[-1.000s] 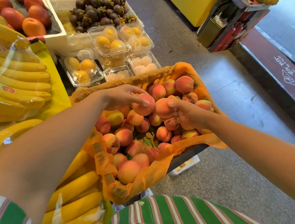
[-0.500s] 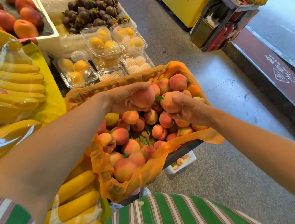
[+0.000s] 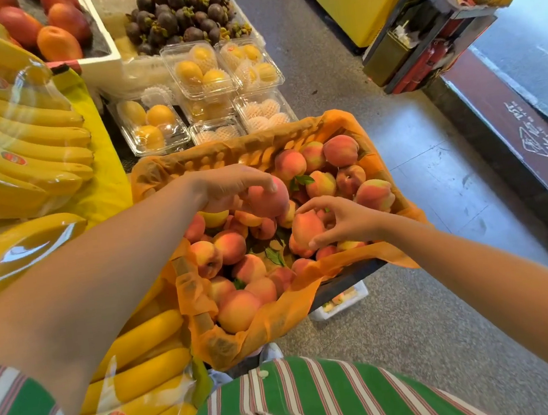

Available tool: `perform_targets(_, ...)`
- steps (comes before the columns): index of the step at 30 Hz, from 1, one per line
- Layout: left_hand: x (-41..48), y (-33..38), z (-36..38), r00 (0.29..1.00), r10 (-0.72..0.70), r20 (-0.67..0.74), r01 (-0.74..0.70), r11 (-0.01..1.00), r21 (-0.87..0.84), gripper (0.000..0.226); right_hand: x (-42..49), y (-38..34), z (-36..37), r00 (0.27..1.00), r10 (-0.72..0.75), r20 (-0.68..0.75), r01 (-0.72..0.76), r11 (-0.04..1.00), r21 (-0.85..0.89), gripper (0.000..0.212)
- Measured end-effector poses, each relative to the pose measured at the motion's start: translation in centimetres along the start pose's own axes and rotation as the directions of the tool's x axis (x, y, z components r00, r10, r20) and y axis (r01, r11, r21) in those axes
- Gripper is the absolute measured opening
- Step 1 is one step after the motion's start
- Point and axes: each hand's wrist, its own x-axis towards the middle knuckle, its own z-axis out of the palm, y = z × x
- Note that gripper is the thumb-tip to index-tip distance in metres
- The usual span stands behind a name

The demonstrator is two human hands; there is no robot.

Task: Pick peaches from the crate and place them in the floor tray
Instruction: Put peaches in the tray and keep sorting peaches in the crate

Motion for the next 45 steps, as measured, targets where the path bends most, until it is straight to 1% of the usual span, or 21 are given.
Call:
perform_targets(2,0.0,-0.1,-0.1,1.000,-0.013,-0.020,0.013,1.000,-0.024,0.052,0.7,0.0,0.5,0.998,-0.055,0.027,0.059,0.985,-0.164,0.062)
perform_targets(4,0.0,-0.2,-0.1,0.998,-0.022,-0.055,0.019,0.998,-0.063,0.050,1.6,0.0,1.2,0.991,-0.111,0.081,0.132,0.929,-0.345,0.060)
perform_targets(8,0.3,-0.4,-0.4,0.993,-0.057,-0.105,0.043,0.990,-0.136,0.057,4.0,0.9,3.1,0.971,-0.144,0.189,0.232,0.750,-0.619,0.059)
perform_targets(10,0.3,-0.4,-0.6,0.991,-0.072,-0.111,0.057,0.989,-0.136,0.055,5.0,1.4,3.7,0.961,-0.190,0.202,0.277,0.640,-0.716,0.057)
perform_targets(11,0.3,-0.3,-0.7,0.991,-0.077,-0.112,0.062,0.990,-0.129,0.052,5.3,1.7,3.9,0.956,-0.217,0.196,0.290,0.611,-0.737,0.056)
perform_targets(14,0.3,-0.2,-0.9,0.988,-0.083,-0.132,0.064,0.988,-0.139,0.039,6.1,1.7,4.0,0.956,-0.270,0.118,0.267,0.626,-0.732,0.051)
perform_targets(18,0.4,-0.2,-0.8,0.984,-0.090,-0.157,0.060,0.981,-0.186,0.031,6.8,1.5,3.5,0.954,-0.301,-0.009,0.203,0.666,-0.718,0.054)
perform_targets(23,0.5,0.1,-0.7,0.984,-0.090,-0.155,0.056,0.975,-0.215,0.041,7.1,2.2,3.2,0.943,-0.332,0.025,0.253,0.665,-0.703,0.055)
perform_targets(27,0.8,-0.1,-0.7,0.982,-0.094,-0.166,0.060,0.978,-0.201,0.039,7.1,2.4,3.2,0.944,-0.329,0.015,0.250,0.686,-0.684,0.060)
perform_targets(28,0.9,-0.2,-0.7,0.981,-0.096,-0.166,0.063,0.978,-0.197,0.038,7.0,2.4,2.9,0.945,-0.326,0.002,0.246,0.709,-0.661,0.061)
perform_targets(30,1.0,-0.2,-0.7,0.982,-0.097,-0.160,0.066,0.980,-0.188,0.038,6.3,2.2,2.2,0.935,-0.342,-0.094,0.244,0.811,-0.532,0.051)
perform_targets(32,1.1,0.0,-0.5,0.982,-0.095,-0.163,0.063,0.980,-0.189,0.041,5.4,1.6,1.5,0.899,-0.334,-0.284,0.247,0.920,-0.303,0.039)
perform_targets(33,1.2,0.2,-0.3,0.981,-0.093,-0.170,0.060,0.980,-0.191,0.041,5.0,1.0,1.1,0.888,-0.294,-0.354,0.253,0.954,-0.158,0.037)
perform_targets(34,1.2,0.4,0.0,0.981,-0.089,-0.171,0.056,0.980,-0.189,0.038,4.5,0.4,0.9,0.895,-0.236,-0.378,0.250,0.968,-0.012,0.039)
perform_targets(35,1.2,0.7,0.4,0.983,-0.082,-0.162,0.052,0.982,-0.180,0.033,4.2,-0.2,0.7,0.913,-0.190,-0.362,0.247,0.962,0.119,0.044)
perform_targets(36,1.3,1.0,0.8,0.988,-0.072,-0.139,0.049,0.985,-0.164,0.026,3.9,-0.8,0.5,0.926,-0.169,-0.338,0.245,0.949,0.197,0.050)
perform_targets(37,1.5,1.2,1.2,0.992,-0.060,-0.110,0.043,0.987,-0.153,0.022,3.8,-1.2,0.4,0.926,-0.179,-0.332,0.252,0.948,0.193,0.055)
perform_targets(40,2.3,1.3,2.2,0.999,-0.006,-0.054,0.001,0.996,-0.094,0.017,3.9,-1.3,0.2,0.898,-0.227,-0.378,0.250,0.968,0.013,0.057)
perform_targets(42,2.5,1.2,2.2,0.993,0.031,-0.116,-0.019,0.995,0.101,0.024,3.8,-0.7,0.0,0.900,-0.229,-0.372,0.209,0.973,-0.094,0.060)
perform_targets(43,2.6,1.2,2.0,0.985,0.056,-0.165,-0.017,0.973,0.232,0.029,3.7,-0.2,-0.1,0.904,-0.242,-0.352,0.183,0.964,-0.191,0.063)
perform_targets(45,2.7,0.8,1.3,0.968,0.110,-0.224,0.007,0.887,0.462,0.033,3.8,0.7,0.0,0.914,-0.267,-0.305,0.134,0.909,-0.394,0.064)
